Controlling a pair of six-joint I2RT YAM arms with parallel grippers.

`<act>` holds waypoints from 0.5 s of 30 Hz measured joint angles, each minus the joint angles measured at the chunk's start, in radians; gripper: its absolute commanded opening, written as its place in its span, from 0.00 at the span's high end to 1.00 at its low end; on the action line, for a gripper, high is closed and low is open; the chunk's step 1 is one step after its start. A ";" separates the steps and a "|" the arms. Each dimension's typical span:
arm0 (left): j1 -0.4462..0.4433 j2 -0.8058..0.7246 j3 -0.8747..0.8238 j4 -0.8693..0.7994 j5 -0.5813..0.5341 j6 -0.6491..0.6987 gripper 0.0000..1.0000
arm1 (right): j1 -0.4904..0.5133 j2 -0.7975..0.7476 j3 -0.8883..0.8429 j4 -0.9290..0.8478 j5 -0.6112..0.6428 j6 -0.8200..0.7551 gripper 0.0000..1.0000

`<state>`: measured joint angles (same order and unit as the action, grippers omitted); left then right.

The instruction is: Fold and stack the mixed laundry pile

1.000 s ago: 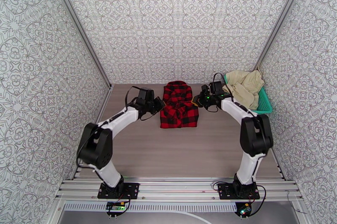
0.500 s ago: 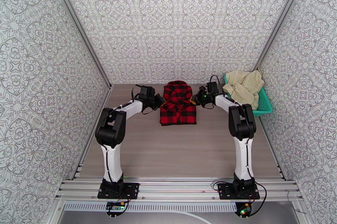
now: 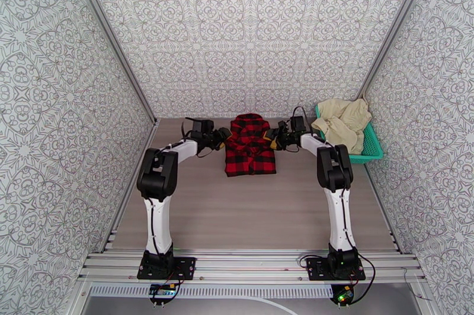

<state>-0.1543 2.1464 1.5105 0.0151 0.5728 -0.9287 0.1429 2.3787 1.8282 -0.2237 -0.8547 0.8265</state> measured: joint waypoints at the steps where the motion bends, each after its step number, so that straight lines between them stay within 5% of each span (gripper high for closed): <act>1: 0.009 -0.018 0.000 0.000 0.000 0.008 0.39 | -0.009 -0.019 -0.005 0.014 -0.002 0.005 0.38; 7: 0.032 -0.214 -0.031 -0.062 -0.013 0.117 0.49 | -0.045 -0.222 -0.140 0.100 0.001 0.010 0.44; 11: -0.040 -0.352 -0.116 -0.132 -0.028 0.213 0.63 | -0.016 -0.319 -0.265 0.115 0.016 -0.031 0.56; 15: -0.134 -0.333 -0.146 -0.222 -0.034 0.294 0.72 | 0.052 -0.293 -0.309 0.088 0.035 -0.071 0.58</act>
<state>-0.2886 1.8130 1.3643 -0.2070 0.5392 -0.6342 0.1951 2.0861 1.5196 -0.1356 -0.8196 0.7555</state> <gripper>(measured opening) 0.299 0.424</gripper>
